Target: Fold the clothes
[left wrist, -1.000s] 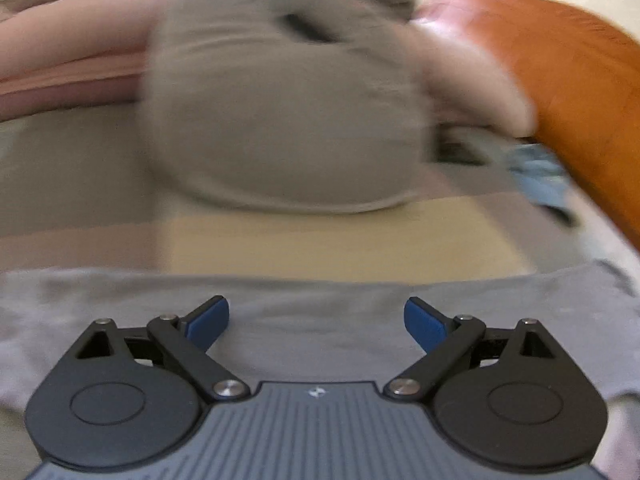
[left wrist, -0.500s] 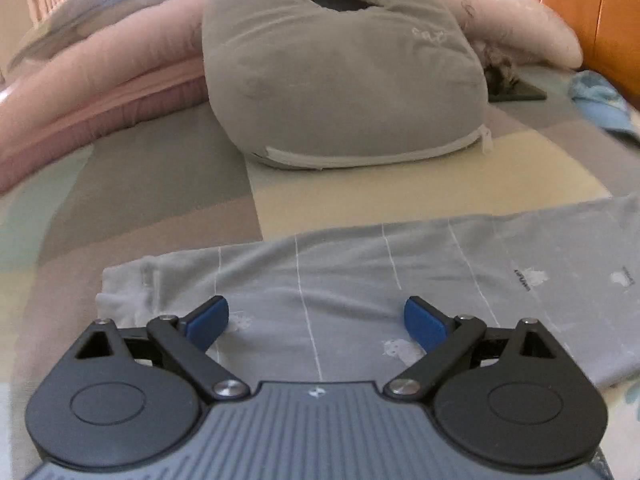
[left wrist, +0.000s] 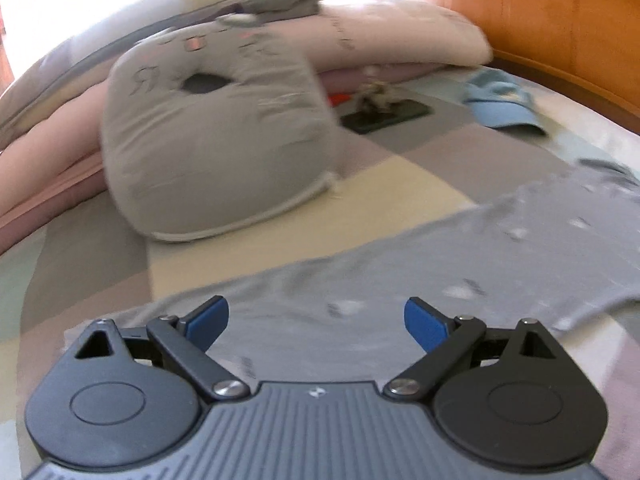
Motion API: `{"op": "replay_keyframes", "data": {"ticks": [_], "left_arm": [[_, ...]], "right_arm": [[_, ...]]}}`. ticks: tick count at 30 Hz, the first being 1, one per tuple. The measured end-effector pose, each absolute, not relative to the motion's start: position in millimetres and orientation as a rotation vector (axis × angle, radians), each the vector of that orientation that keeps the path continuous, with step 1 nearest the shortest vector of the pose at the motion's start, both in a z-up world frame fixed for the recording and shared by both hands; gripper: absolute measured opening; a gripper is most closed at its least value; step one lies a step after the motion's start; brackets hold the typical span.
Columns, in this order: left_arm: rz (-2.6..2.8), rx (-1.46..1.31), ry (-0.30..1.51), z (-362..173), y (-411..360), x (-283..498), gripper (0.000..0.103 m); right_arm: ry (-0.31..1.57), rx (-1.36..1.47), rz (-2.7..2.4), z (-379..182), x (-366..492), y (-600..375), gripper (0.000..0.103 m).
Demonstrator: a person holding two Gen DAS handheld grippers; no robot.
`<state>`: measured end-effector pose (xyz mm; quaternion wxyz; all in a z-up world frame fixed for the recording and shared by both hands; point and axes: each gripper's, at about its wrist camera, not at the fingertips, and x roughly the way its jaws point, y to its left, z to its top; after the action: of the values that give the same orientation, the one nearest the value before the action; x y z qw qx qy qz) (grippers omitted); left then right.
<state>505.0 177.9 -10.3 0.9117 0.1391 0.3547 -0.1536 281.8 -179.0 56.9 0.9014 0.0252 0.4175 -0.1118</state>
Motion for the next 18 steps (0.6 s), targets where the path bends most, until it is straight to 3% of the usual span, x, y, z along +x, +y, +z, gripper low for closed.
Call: {"op": "replay_keyframes", "data": {"ticks": [9, 18], "left_arm": [[-0.409, 0.248, 0.797, -6, 110, 424, 0.095], [-0.517, 0.183, 0.842, -8, 41, 398, 0.095]], "right_arm": [[0.838, 0.187, -0.151, 24, 271, -243, 0.103], [0.886, 0.361, -0.168, -42, 309, -315, 0.103]]}}
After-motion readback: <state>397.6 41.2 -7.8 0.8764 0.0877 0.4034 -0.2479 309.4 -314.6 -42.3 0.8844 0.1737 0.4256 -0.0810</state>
